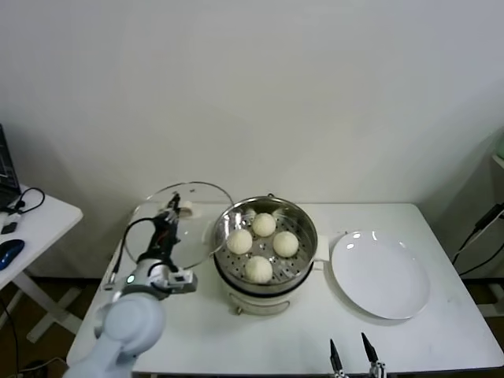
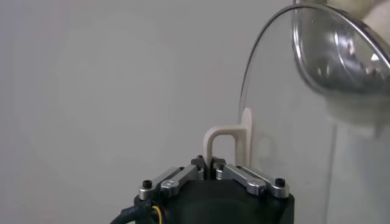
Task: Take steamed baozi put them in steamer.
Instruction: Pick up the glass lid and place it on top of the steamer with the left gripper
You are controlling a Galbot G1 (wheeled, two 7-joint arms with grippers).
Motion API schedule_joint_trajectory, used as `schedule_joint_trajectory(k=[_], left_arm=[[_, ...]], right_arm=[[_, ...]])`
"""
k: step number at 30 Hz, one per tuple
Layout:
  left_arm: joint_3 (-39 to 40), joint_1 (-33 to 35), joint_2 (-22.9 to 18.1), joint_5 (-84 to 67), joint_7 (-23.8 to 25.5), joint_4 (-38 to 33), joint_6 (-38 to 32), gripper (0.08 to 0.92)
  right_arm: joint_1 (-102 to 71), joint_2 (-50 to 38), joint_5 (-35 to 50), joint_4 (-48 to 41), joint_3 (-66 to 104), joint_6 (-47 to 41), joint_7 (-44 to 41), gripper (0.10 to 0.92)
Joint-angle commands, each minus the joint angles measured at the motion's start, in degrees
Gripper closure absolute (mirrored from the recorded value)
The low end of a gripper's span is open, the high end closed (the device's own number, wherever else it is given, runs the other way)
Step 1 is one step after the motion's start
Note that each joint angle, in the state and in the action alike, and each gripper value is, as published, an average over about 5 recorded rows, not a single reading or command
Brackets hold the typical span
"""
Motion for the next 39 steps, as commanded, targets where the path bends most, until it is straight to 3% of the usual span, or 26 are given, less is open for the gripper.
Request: schedule_joint_trajectory(k=[1, 10, 22, 39], left_arm=[[16.46, -13.70, -10.99, 9.04, 4.11, 4.89, 4.83, 0.854], [20.13, -14.10, -20.24, 17.99, 6.08, 8.46, 4.14, 0.854], [19.04, -8.38, -30.13, 28.79, 5.94, 14.87, 0.71, 0.854], [17.06, -3.10, -31.69, 33.75, 1.73, 17.30, -1.57, 0.854]], right_arm=[[-0.01, 0.58, -2.20, -0.07, -0.30, -2.48, 2.17, 0.203], [0.10, 0.52, -2.65, -0.14, -0.49, -3.17, 2.97, 0.203], [0.52, -0.19, -2.31, -0.04, -0.62, -3.31, 3.07, 0.203], [0.57, -0.82, -2.14, -0.05, -1.11, -3.00, 2.95, 0.203]])
